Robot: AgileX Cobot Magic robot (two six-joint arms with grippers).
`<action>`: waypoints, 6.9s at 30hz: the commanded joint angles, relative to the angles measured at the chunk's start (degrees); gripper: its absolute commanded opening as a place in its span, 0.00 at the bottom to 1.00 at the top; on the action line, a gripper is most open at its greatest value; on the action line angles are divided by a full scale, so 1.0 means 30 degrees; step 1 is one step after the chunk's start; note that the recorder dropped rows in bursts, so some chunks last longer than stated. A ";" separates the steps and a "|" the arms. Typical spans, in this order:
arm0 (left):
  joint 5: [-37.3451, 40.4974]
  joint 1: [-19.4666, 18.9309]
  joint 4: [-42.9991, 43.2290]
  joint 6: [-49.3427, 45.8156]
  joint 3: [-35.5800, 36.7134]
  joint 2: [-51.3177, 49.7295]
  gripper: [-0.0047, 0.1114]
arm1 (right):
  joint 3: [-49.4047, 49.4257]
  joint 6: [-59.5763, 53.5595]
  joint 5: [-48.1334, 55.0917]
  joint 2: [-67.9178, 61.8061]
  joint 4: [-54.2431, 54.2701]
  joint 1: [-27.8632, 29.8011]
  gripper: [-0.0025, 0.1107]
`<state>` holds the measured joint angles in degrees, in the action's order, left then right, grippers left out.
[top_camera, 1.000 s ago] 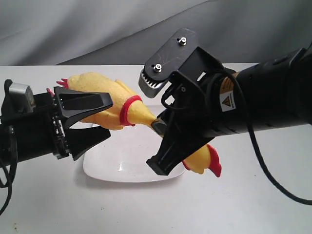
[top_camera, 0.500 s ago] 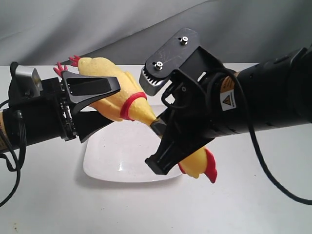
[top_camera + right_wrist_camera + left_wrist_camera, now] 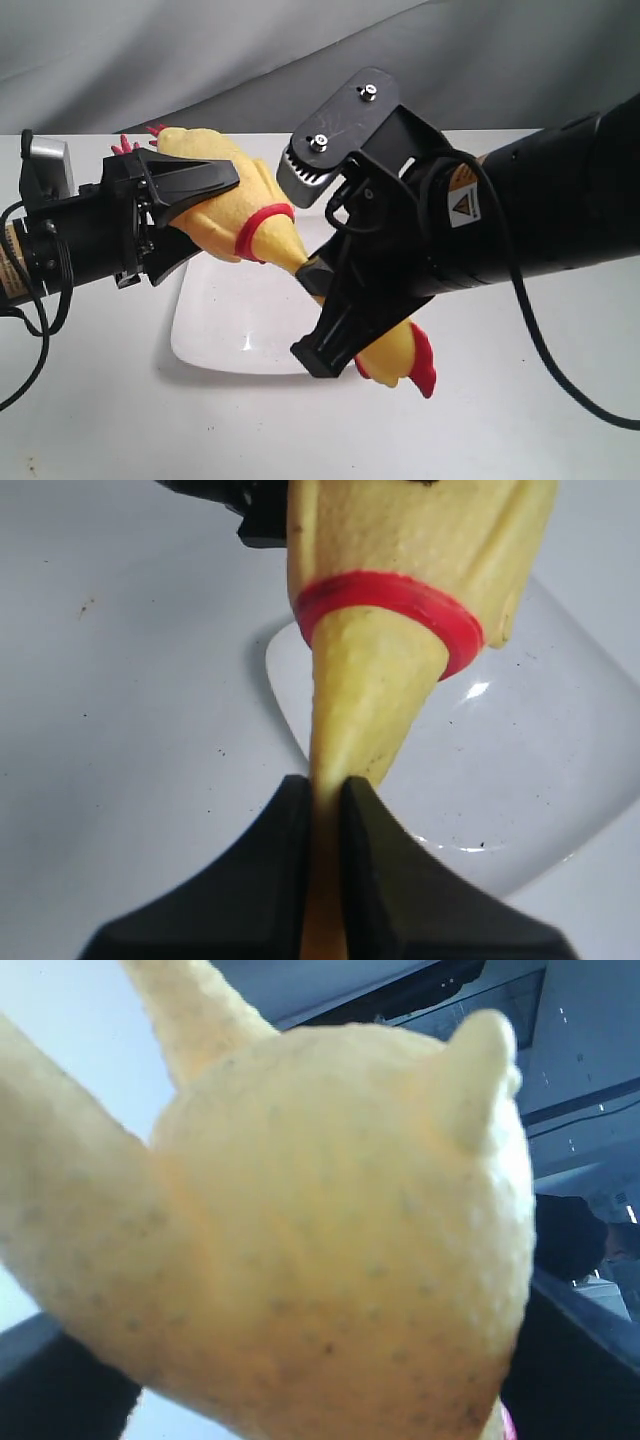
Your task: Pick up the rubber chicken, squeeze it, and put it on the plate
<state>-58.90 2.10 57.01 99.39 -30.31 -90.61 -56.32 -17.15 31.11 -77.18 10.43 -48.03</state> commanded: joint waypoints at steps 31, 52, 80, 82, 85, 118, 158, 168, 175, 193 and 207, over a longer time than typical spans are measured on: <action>-0.0963 0.0087 0.0241 -0.1673 -0.0233 -0.0039 0.94 | -0.0063 -0.0424 0.0299 0.0095 0.0033 0.0017 0.02; -0.0770 0.0087 0.0877 -0.1809 -0.0233 -0.0039 0.14 | -0.0063 -0.0424 0.0409 0.0095 0.0038 0.0017 0.02; -0.0626 0.0087 0.1897 -0.1423 -0.0233 -0.0039 0.07 | -0.0063 -0.0424 0.0467 0.0095 0.0083 0.0017 0.02; -0.0626 0.0087 0.1897 -0.1423 -0.0233 -0.0039 0.10 | -0.0063 -0.0424 0.0509 0.0095 0.0083 0.0017 0.02; -0.0719 0.0087 0.1673 -0.1727 -0.0233 -0.0039 0.32 | -0.0063 -0.0424 0.0614 0.0095 0.0083 0.0017 0.02; -0.2134 0.0087 0.1591 -0.1876 -0.0233 -0.0039 0.94 | -0.0063 -0.0424 0.0875 0.0095 0.0083 0.0017 0.02; -0.1551 0.0052 1.4312 0.7769 -0.0192 2.1058 0.94 | -0.1603 -0.0628 -0.3413 -0.8175 -0.2484 0.2884 0.02; -0.0204 0.0052 1.4312 0.7769 -0.0192 2.2527 0.94 | -0.1603 0.0814 -0.1597 -0.8525 -0.3857 0.2884 0.36; 0.4182 0.0052 1.4312 0.7464 -0.0192 2.2649 0.94 | -0.1707 0.3838 0.1084 -0.7051 -0.7849 0.2884 0.39; 1.2897 0.0052 1.4312 0.6762 -0.0192 2.2649 0.33 | -0.0915 0.8395 0.0506 0.9840 -1.0247 0.2884 0.02; 0.9849 0.0052 1.4312 0.4873 0.1098 2.2649 0.04 | 0.5862 0.8384 -0.2641 1.9179 -1.0332 0.2884 0.02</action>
<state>-33.97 2.22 100.28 116.22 -29.25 -22.93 -41.07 7.64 25.31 -23.77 -20.87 -39.41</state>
